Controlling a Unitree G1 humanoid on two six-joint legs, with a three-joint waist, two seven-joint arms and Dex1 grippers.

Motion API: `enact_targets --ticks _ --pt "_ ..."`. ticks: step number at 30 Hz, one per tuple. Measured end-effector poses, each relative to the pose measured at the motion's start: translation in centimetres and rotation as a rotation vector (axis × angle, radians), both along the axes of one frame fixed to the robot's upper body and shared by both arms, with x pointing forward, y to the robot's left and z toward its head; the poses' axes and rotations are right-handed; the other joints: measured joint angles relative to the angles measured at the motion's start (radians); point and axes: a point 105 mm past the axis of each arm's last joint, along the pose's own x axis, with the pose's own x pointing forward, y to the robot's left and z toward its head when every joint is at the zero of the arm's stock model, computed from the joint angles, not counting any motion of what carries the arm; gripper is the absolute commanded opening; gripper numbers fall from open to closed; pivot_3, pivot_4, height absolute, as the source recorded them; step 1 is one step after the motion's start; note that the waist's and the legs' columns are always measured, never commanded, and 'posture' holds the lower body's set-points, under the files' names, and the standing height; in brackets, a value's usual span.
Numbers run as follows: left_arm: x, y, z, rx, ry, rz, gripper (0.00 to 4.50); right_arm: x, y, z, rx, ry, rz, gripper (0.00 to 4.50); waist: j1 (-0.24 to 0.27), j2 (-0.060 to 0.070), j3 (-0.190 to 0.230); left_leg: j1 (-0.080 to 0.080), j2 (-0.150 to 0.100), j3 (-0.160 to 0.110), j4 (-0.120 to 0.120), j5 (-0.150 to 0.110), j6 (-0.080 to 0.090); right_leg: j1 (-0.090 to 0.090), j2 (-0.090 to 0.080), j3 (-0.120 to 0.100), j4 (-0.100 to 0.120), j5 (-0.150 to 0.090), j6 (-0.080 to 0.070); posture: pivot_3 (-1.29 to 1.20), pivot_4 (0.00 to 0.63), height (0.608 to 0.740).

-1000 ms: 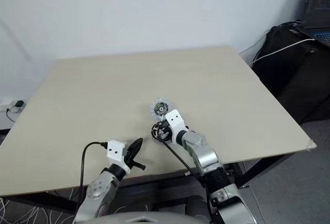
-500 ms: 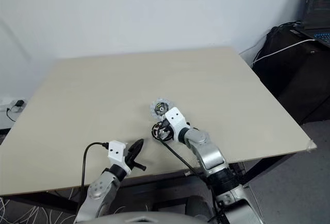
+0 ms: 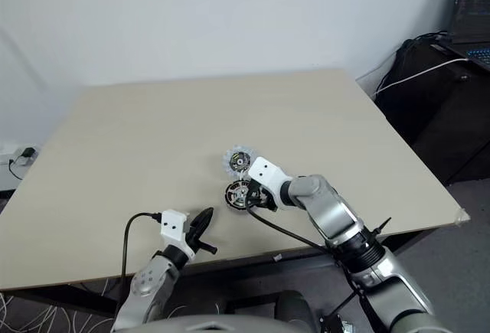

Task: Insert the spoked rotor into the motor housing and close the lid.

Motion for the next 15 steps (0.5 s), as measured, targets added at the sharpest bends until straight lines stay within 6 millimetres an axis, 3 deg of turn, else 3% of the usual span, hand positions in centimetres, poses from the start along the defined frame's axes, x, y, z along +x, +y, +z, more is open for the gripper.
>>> enact_targets --ticks 8,14,15 --pt "-0.3 0.1 -0.2 -0.008 0.006 0.01 0.0 1.3 0.4 -1.9 -0.039 0.065 -0.004 2.48 0.008 -0.002 0.001 -0.001 0.0 0.0 0.0 0.0 0.0 -0.001 0.0 0.0 0.0 0.003 -0.005 0.0 0.0 0.74" --pt "-0.5 0.1 -0.2 -0.013 0.005 0.017 0.0 1.7 0.6 -2.2 -0.033 0.066 0.007 2.48 0.009 -0.002 0.001 0.0 0.0 0.0 0.0 0.0 0.0 -0.001 0.0 0.0 0.0 0.003 -0.005 0.0 0.0 0.74" --pt "-0.5 0.1 -0.2 -0.015 0.006 0.019 0.0 1.7 0.7 -2.2 -0.033 0.067 0.007 2.3 0.008 -0.002 0.001 0.0 0.0 0.0 0.0 0.0 0.0 0.0 0.0 0.0 0.001 0.003 -0.005 0.0 0.0 0.74"
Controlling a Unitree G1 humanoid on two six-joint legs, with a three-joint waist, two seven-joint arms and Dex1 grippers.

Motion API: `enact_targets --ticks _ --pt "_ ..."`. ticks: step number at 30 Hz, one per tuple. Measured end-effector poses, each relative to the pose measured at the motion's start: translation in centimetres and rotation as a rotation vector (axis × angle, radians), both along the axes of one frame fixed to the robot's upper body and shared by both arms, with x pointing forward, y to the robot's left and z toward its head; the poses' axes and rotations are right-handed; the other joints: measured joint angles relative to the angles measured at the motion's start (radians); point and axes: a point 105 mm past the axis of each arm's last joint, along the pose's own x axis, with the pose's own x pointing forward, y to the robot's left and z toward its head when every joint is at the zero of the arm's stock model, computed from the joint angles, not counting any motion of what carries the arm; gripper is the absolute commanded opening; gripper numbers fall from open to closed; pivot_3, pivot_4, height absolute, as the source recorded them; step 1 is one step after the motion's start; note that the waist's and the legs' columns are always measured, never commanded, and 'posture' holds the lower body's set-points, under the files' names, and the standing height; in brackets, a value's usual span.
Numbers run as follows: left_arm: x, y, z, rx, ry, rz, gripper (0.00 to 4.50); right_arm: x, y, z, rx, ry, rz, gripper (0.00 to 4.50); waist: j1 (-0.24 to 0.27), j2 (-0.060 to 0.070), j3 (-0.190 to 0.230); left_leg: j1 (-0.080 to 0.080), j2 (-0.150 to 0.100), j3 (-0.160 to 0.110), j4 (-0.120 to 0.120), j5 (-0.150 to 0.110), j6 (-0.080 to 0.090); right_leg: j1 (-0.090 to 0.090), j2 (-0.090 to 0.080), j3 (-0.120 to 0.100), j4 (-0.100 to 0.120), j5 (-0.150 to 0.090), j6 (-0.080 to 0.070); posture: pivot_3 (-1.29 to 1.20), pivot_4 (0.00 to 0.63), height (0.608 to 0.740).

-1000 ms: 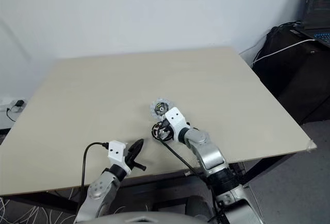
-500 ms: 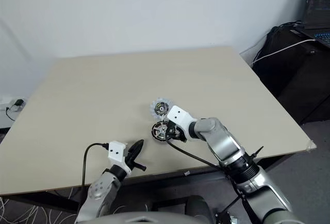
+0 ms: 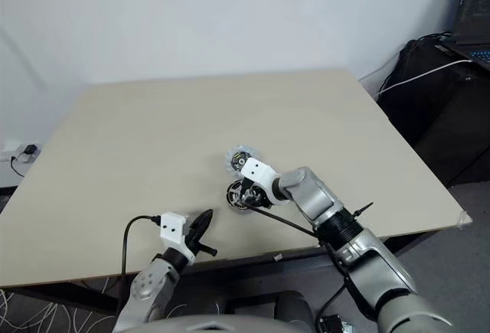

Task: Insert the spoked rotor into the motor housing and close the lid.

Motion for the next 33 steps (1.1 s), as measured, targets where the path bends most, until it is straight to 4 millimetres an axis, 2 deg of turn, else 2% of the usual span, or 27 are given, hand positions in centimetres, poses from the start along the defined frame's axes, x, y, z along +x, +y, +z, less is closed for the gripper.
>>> enact_targets --ticks 2,7,15,19,22,26,33 --pt "0.0 0.0 0.1 -0.006 -0.002 0.003 0.0 0.0 0.1 0.0 0.003 -0.001 0.003 1.89 -0.001 0.0 0.0 0.0 0.0 0.0 0.0 0.0 0.0 0.0 0.0 0.0 0.0 -0.001 0.002 0.0 0.0 0.74" --pt "0.2 0.0 0.5 -0.014 -0.011 0.009 0.0 0.1 -0.2 -0.1 -0.008 -0.003 0.003 0.32 0.001 0.0 0.0 0.0 0.0 0.0 0.001 0.0 -0.001 0.0 0.0 0.0 0.0 0.0 0.001 0.0 0.0 0.74" --pt "0.2 -0.1 0.4 -0.015 0.001 0.005 0.0 -0.2 -1.3 -0.2 -0.034 0.007 0.016 0.32 0.003 0.0 0.0 0.0 0.0 0.0 0.0 0.0 0.0 0.0 0.0 0.0 0.0 0.0 0.0 0.0 0.0 0.74" --pt "0.2 -0.1 0.4 -0.021 0.005 0.006 0.0 -0.4 -1.2 -0.2 -0.029 0.006 0.027 0.32 0.003 0.0 0.0 0.0 0.0 0.0 0.0 0.0 0.0 0.0 0.0 0.0 0.0 0.0 0.0 0.0 0.0 0.74" --pt "0.1 -0.1 0.3 -0.022 0.012 0.005 0.0 -0.5 -1.0 -0.1 -0.021 0.007 0.032 0.93 0.003 0.0 0.0 0.0 0.0 0.0 0.0 0.0 0.0 0.0 0.0 0.0 0.0 0.0 0.001 0.0 0.0 0.74" --pt "0.2 -0.1 0.3 -0.022 0.012 0.004 0.0 -0.4 -0.7 0.0 -0.016 -0.008 0.037 2.11 0.004 0.0 0.0 -0.001 0.0 0.0 0.0 0.0 0.0 0.0 0.0 0.0 0.0 0.0 0.001 0.0 0.0 0.74" --pt "0.2 -0.1 0.3 -0.023 0.01 0.004 0.0 -0.3 -0.7 -0.1 -0.017 -0.018 0.032 2.11 0.004 0.0 0.0 -0.001 0.0 0.0 0.0 0.0 0.0 0.0 0.0 0.0 0.0 0.0 0.0 0.0 0.0 0.74"
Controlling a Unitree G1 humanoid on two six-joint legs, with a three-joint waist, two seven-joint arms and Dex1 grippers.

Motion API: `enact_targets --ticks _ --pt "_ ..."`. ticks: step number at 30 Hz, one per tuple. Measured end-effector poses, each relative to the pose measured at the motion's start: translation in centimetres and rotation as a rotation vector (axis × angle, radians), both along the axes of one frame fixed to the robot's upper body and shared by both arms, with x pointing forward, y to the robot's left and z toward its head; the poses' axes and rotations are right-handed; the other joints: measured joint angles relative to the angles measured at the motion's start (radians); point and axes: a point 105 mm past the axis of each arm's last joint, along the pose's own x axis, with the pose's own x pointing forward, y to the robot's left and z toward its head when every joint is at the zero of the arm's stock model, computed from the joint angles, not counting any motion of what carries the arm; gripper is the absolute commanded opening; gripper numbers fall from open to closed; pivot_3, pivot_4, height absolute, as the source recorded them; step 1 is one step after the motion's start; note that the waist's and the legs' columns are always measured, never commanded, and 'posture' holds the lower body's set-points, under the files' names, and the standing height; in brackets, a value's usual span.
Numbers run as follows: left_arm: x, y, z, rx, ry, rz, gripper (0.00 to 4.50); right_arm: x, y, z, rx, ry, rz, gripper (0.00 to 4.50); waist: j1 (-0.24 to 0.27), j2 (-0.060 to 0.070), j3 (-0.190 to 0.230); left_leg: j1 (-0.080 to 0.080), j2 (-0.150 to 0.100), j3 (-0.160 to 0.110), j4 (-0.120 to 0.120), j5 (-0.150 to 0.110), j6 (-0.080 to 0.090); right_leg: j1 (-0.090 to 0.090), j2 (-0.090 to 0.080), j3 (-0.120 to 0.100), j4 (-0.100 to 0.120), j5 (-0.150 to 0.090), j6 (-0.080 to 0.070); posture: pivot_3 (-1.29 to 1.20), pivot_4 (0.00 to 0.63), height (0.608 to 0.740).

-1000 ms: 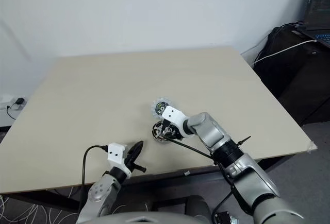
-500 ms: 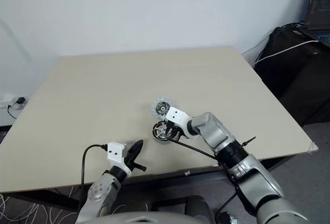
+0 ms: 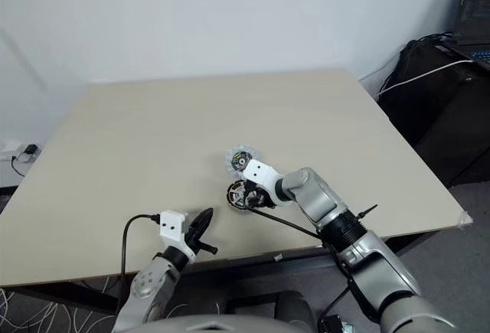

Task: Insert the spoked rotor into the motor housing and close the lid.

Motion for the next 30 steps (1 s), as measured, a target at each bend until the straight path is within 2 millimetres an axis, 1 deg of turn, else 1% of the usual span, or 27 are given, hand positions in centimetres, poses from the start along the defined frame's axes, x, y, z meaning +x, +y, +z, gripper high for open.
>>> enact_targets --ticks 5,14,17,20,23,25,26,28,30 --pt "0.0 0.0 0.0 -0.002 -0.001 0.0 0.0 0.0 -0.3 -0.4 -0.005 0.017 -0.01 2.11 0.0 0.0 0.0 0.0 0.0 0.0 0.0 0.0 0.0 0.0 0.0 0.0 0.0 0.0 0.0 0.0 0.0 0.74" --pt "0.0 0.0 0.0 -0.004 -0.002 -0.006 0.0 0.3 -0.5 -0.4 0.008 0.02 -0.031 2.11 0.0 0.0 0.0 0.001 0.0 0.0 0.0 0.0 0.0 0.001 0.0 0.0 0.0 0.0 0.0 0.0 0.0 0.74" --pt "0.0 -0.1 0.1 -0.006 -0.003 -0.012 0.0 0.4 -0.3 -0.2 0.05 0.012 -0.041 2.11 0.001 0.0 0.0 0.0 0.0 0.0 0.0 0.0 0.0 0.0 0.0 0.0 0.0 0.0 0.0 0.0 0.0 0.74" --pt "0.0 -0.1 0.1 -0.008 -0.004 -0.016 0.0 0.3 0.5 0.6 0.148 -0.008 -0.042 2.11 0.0 0.0 0.0 0.0 0.0 0.0 0.0 0.0 0.0 -0.001 0.0 0.0 0.0 0.0 0.0 0.0 0.0 0.74" --pt "0.0 -0.1 0.1 -0.008 -0.005 -0.018 0.0 0.5 1.4 3.1 0.304 -0.078 -0.068 2.11 0.003 0.0 0.0 -0.001 0.0 0.0 0.0 0.0 0.0 -0.001 0.0 0.0 0.0 0.0 0.0 0.0 0.0 0.74" --pt "0.0 -0.1 0.1 -0.009 -0.005 -0.018 0.0 0.6 1.5 4.2 0.366 -0.112 -0.105 1.72 0.007 0.0 0.0 -0.001 0.0 0.0 0.0 0.0 0.0 -0.001 0.0 0.0 0.0 0.0 0.0 0.0 0.0 0.74" --pt "-0.1 -0.1 0.1 -0.008 -0.004 -0.017 0.0 0.6 1.5 4.4 0.387 -0.117 -0.122 1.57 0.008 0.0 0.0 -0.001 0.0 0.0 0.0 0.0 0.0 -0.001 0.0 0.0 0.0 0.0 0.0 0.0 0.0 0.74" --pt "-0.1 -0.1 0.1 -0.008 -0.003 -0.018 0.0 0.1 1.7 4.5 0.428 -0.117 -0.162 1.57 0.009 0.0 0.0 -0.001 0.0 0.0 0.0 0.0 0.0 -0.001 0.0 0.0 0.0 0.0 0.0 0.0 0.0 0.74" --pt "-0.1 -0.1 0.1 -0.008 -0.003 -0.021 0.0 -0.4 2.2 4.1 0.46 -0.095 -0.198 1.16 0.009 0.0 0.0 -0.001 0.0 0.0 0.0 0.0 0.0 -0.001 0.0 0.0 0.0 0.0 0.0 0.0 0.0 0.74"
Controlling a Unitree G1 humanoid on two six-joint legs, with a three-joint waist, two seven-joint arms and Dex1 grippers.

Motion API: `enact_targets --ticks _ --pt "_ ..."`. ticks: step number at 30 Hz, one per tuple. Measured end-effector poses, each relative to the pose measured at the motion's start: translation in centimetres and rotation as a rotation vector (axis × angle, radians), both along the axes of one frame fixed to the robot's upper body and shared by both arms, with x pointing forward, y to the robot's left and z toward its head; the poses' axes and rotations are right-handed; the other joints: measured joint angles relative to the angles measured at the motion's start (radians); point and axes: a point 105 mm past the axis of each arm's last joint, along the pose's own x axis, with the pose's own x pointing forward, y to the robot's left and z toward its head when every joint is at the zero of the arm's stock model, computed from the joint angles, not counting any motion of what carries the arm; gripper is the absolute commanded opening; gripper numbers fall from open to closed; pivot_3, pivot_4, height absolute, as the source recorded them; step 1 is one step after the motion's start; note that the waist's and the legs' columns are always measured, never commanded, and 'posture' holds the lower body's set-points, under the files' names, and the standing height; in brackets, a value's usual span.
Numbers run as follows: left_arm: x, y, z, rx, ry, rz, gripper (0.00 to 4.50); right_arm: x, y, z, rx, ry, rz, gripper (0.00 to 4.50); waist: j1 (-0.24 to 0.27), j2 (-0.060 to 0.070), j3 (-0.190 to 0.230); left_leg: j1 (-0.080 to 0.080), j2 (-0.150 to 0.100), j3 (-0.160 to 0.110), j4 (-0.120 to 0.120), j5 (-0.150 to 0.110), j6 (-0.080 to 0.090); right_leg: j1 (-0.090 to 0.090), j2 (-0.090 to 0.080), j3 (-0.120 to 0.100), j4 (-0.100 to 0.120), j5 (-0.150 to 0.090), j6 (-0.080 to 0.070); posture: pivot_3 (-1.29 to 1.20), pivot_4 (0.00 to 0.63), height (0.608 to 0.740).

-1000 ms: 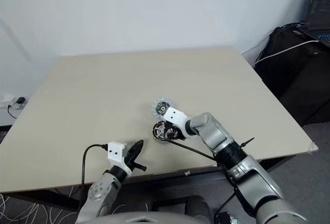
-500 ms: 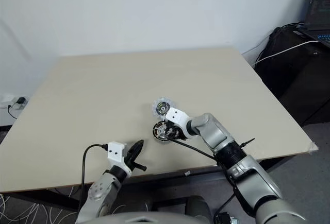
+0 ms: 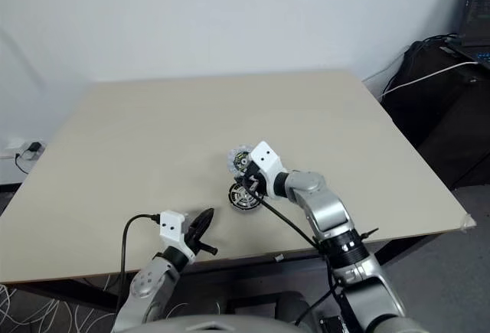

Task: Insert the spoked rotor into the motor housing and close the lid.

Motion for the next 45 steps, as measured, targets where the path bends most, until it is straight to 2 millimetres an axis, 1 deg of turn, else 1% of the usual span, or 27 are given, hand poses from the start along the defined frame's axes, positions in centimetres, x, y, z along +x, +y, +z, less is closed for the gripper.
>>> enact_targets --ticks 1,4,8,11,15,19,24,27,29,32,34,36,37,38,39,42,44,45 --pt "0.0 0.0 0.0 0.0 0.0 -0.003 0.0 -0.2 0.3 -0.1 0.014 0.009 -0.012 0.99 -0.001 0.0 0.0 0.0 0.0 0.0 0.0 0.0 0.0 0.0 0.0 0.0 0.0 0.0 0.0 0.0 0.0 0.74" --pt "0.0 -0.2 0.0 -0.001 -0.001 -0.016 0.0 -0.6 1.1 -0.5 0.049 0.038 -0.044 0.07 -0.002 0.0 0.0 0.0 0.0 0.0 0.0 0.0 0.0 0.0 0.0 0.0 0.0 0.0 0.001 0.0 0.0 0.74" --pt "-0.1 -0.2 0.0 -0.002 0.002 -0.02 0.0 -0.7 1.8 -1.0 0.078 0.061 -0.085 0.03 -0.002 0.0 0.0 0.0 0.0 0.0 0.0 0.0 0.0 0.0 0.0 0.0 0.0 0.0 0.0 0.0 0.0 0.74" --pt "-0.1 -0.2 -0.1 -0.002 0.004 -0.019 0.0 -0.1 1.8 -1.8 0.076 0.063 -0.16 0.03 -0.002 0.0 0.0 0.001 0.0 0.0 0.0 0.0 0.0 0.0 0.0 0.0 0.0 0.0 0.0 0.0 0.0 0.74" --pt "-0.1 -0.1 -0.1 -0.001 0.007 -0.015 0.0 1.2 0.6 -3.5 0.028 0.048 -0.278 0.03 -0.003 0.0 0.0 0.001 0.0 0.0 0.0 0.0 0.0 0.0 0.001 0.0 0.0 0.0 0.0 0.0 0.0 0.74" --pt "-0.1 -0.1 -0.1 -0.002 0.007 -0.014 0.0 1.2 -0.4 -6.0 -0.046 0.093 -0.326 0.03 -0.004 0.0 0.0 0.001 0.0 0.001 0.0 0.0 0.0 0.0 0.001 0.001 0.0 0.0 -0.001 0.0 0.0 0.74" --pt "-0.1 -0.1 -0.1 -0.002 0.007 -0.01 0.0 1.1 -1.2 -6.6 -0.097 0.1 -0.32 0.03 -0.004 0.004 -0.004 0.003 0.0 0.001 -0.001 0.0 0.0 0.003 0.001 0.001 0.0 0.0 0.0 0.0 0.0 0.74" --pt "-0.1 0.0 -0.1 -0.002 0.008 -0.009 0.0 1.0 -1.5 -6.6 -0.092 0.098 -0.325 0.03 -0.003 0.005 -0.005 0.004 0.0 0.001 0.0 0.0 0.0 0.003 0.001 0.001 0.0 -0.003 0.004 0.0 0.0 0.74" --pt "-0.1 -0.1 -0.1 -0.002 0.009 -0.01 0.0 1.0 -1.7 -6.0 -0.068 0.09 -0.328 0.03 -0.003 0.006 -0.004 0.003 0.0 0.001 0.0 0.0 0.0 0.003 0.001 0.001 0.0 -0.003 0.005 0.0 0.0 0.74" --pt "-0.1 -0.1 -0.2 -0.002 0.012 -0.011 0.0 1.5 -2.1 -3.6 -0.036 0.03 -0.316 0.03 -0.004 0.006 -0.004 0.002 0.0 0.001 0.001 0.0 0.0 0.002 0.001 0.001 0.0 -0.003 0.005 0.0 0.0 0.74" --pt "-0.1 -0.1 -0.2 -0.002 0.018 -0.013 0.0 1.4 -2.7 -1.8 -0.037 0.001 -0.282 0.03 -0.003 0.006 -0.004 0.002 0.0 0.0 0.001 0.0 0.0 0.002 0.001 0.001 0.0 -0.003 0.005 0.0 0.0 0.74" --pt "-0.1 -0.1 -0.2 -0.002 0.018 -0.012 0.0 1.1 -3.1 -0.8 -0.036 -0.012 -0.253 0.03 -0.002 0.006 -0.004 0.002 0.0 0.0 0.0 0.0 0.0 0.002 0.0 0.0 0.0 -0.003 0.004 0.0 0.0 0.74" --pt "-0.1 -0.1 -0.2 -0.002 0.019 -0.01 0.0 0.9 -3.3 -0.5 -0.037 -0.021 -0.25 0.4 -0.002 0.006 -0.004 0.002 0.0 0.0 0.0 0.0 0.0 0.002 0.0 0.0 0.0 -0.003 0.004 0.0 0.0 0.74" --pt "-0.1 -0.1 -0.2 -0.003 0.018 -0.006 0.0 0.6 -3.6 -0.4 -0.036 -0.026 -0.251 0.56 -0.001 0.006 -0.004 0.001 0.0 0.0 0.0 0.0 0.001 0.002 0.0 0.0 0.0 -0.003 0.005 0.0 0.0 0.74" --pt "-0.1 -0.1 -0.2 -0.004 0.018 -0.001 0.0 0.2 -4.0 -0.6 -0.041 -0.028 -0.251 0.93 0.0 0.006 -0.004 0.001 0.0 0.0 0.0 0.0 0.001 0.002 0.0 0.0 -0.001 -0.003 0.005 0.0 0.0 0.74" --pt "-0.1 0.1 -0.3 -0.002 0.022 0.01 0.0 -1.8 -4.9 -2.1 -0.09 0.008 -0.217 1.83 0.003 0.006 -0.004 0.0 0.0 0.0 0.0 -0.001 0.002 0.001 0.0 0.0 -0.001 -0.003 0.005 0.0 0.0 0.74" --pt "-0.1 0.2 -0.3 -0.001 0.022 0.015 0.0 -3.4 -4.8 -3.1 -0.157 0.019 -0.124 2.52 0.0 0.005 -0.003 0.0 0.0 0.001 0.001 -0.001 0.002 0.001 0.0 0.0 -0.001 -0.004 0.005 0.0 0.0 0.74" --pt "-0.1 0.2 -0.2 -0.001 0.02 0.014 0.0 -4.1 -4.6 -3.3 -0.194 0.012 -0.064 2.89 -0.003 0.005 -0.002 0.0 0.0 0.002 0.001 -0.001 0.002 0.001 0.0 0.001 -0.001 -0.004 0.006 0.0 0.0 0.74"
